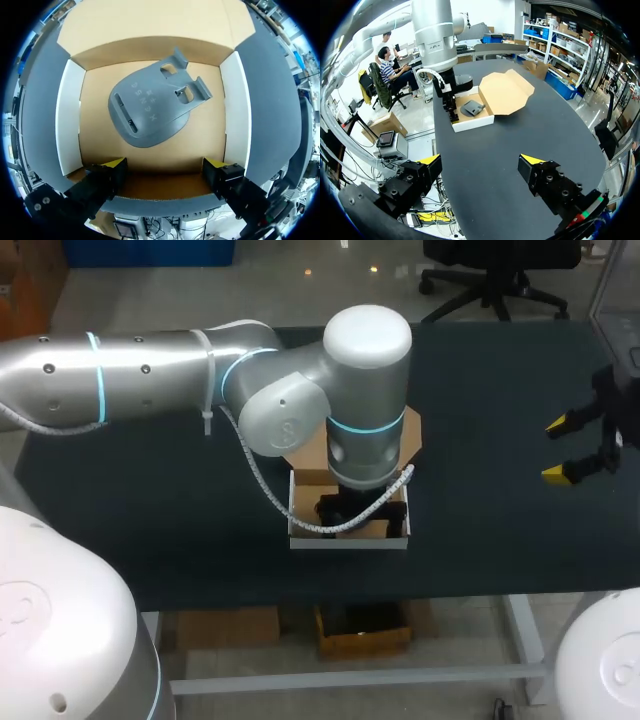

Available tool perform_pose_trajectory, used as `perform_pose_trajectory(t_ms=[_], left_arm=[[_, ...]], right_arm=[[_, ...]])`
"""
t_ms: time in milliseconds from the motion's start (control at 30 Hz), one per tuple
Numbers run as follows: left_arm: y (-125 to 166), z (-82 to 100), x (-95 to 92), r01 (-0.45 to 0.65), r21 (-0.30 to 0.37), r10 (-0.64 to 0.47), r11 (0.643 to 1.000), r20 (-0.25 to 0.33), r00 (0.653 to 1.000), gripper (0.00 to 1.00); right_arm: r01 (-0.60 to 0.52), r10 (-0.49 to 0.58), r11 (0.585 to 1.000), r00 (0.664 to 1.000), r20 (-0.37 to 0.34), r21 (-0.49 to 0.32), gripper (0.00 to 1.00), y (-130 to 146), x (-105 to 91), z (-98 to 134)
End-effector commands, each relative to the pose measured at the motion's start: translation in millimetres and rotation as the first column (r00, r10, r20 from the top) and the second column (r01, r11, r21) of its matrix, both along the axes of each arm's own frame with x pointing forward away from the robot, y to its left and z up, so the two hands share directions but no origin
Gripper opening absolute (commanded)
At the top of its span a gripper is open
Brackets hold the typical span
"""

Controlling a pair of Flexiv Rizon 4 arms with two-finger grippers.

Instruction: Assemble the packaging by folding the flat box into shape, placing the metal phone stand inside, and closing the box properly

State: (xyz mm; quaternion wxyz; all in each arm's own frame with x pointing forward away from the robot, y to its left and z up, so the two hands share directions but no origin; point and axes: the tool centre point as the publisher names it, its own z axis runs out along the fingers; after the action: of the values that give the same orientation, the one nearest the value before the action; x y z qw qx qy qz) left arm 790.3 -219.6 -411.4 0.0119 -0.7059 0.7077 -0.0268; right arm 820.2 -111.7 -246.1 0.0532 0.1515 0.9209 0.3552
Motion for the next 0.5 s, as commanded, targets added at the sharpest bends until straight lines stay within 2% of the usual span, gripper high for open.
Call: perform_pose_trajectory(t_ms=[33, 300, 500], left_arm=[[0.5, 1.2, -9.4, -0.010, 0.002, 0.010, 1.000, 0.010, 1.000, 1.00], [1.2, 1.3, -15.9, -0.020, 0.012, 0.020, 1.000, 0.013, 1.000, 1.00], [-1.1, 9.5, -14.8, 0.004, 0.019, -0.004, 1.000, 0.041, 0.999, 1.00]], right_arm=[[-0.002, 0.002, 1.000, 1.000, 0.000, 0.003, 1.00, -1.0, -1.0, 0.8], [-0.002, 0.002, 1.000, 1.000, 0.000, 0.003, 1.00, -1.0, -1.0, 0.8], [-0.002, 0.002, 1.000, 1.000, 0.000, 0.003, 1.00, -1.0, -1.0, 0.8]])
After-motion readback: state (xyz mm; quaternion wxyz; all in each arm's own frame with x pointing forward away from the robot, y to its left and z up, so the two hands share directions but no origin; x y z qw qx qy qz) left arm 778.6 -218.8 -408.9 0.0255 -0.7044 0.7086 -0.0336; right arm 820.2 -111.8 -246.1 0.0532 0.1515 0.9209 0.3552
